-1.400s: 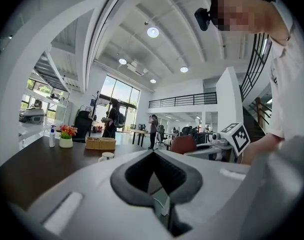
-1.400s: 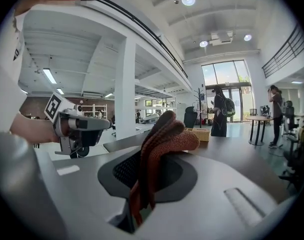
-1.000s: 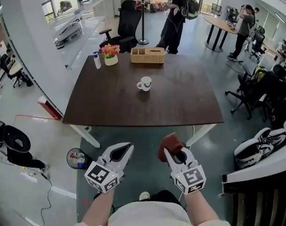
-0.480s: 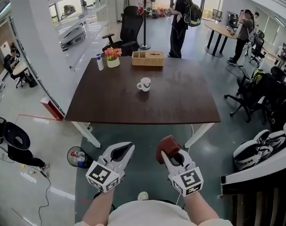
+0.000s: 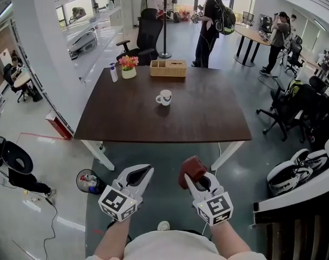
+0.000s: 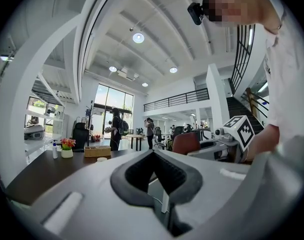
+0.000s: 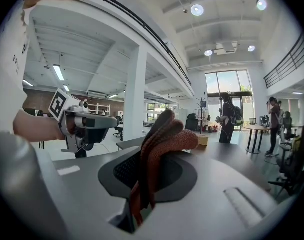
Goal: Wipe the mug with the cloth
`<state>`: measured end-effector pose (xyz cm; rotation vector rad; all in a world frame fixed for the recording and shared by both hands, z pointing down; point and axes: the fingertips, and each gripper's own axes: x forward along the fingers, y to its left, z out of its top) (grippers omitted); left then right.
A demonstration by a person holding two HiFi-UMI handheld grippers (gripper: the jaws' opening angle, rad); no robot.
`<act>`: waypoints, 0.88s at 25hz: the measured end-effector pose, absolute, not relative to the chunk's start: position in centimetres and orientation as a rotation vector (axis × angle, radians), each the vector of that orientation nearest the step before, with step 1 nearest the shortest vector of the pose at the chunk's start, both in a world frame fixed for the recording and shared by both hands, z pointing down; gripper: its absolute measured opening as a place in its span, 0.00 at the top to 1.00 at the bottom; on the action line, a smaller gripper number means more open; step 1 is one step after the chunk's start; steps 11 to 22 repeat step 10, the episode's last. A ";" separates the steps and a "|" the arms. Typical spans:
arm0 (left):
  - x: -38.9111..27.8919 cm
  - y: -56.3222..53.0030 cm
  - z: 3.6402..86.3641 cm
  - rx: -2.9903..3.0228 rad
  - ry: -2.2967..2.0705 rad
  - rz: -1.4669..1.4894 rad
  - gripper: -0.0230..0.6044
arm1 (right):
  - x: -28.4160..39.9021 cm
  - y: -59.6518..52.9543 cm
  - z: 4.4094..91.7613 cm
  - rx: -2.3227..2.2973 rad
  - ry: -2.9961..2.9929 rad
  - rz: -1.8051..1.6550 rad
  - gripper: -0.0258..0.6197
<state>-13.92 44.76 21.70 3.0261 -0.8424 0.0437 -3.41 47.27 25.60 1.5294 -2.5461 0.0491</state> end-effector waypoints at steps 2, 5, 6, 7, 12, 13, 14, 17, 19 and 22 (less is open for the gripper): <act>-13.9 44.8 21.8 3.029 -0.833 0.045 0.96 | -3.5 47.3 25.7 1.532 -2.542 0.049 0.84; -13.8 44.8 22.0 3.037 -0.820 0.050 0.96 | -3.6 47.2 25.8 1.535 -2.539 0.048 0.84; -13.8 44.8 22.0 3.039 -0.818 0.051 0.96 | -3.7 47.1 25.8 1.536 -2.538 0.049 0.84; -13.9 44.7 21.9 3.041 -0.816 0.053 0.96 | -3.8 47.1 25.8 1.537 -2.537 0.050 0.84; -14.1 44.5 21.5 3.047 -0.809 0.053 0.96 | -4.1 46.9 25.6 1.538 -2.533 0.050 0.84; -14.1 44.5 21.5 3.047 -0.809 0.053 0.96 | -4.1 46.9 25.6 1.538 -2.533 0.050 0.84; -14.1 44.5 21.5 3.047 -0.809 0.053 0.96 | -4.1 46.9 25.6 1.538 -2.533 0.050 0.84; -14.1 44.5 21.5 3.047 -0.809 0.053 0.96 | -4.1 46.9 25.6 1.538 -2.533 0.050 0.84; -14.1 44.5 21.5 3.047 -0.809 0.053 0.96 | -4.1 46.9 25.6 1.538 -2.533 0.050 0.84; -14.1 44.5 21.5 3.047 -0.809 0.053 0.96 | -4.1 46.9 25.6 1.538 -2.533 0.050 0.84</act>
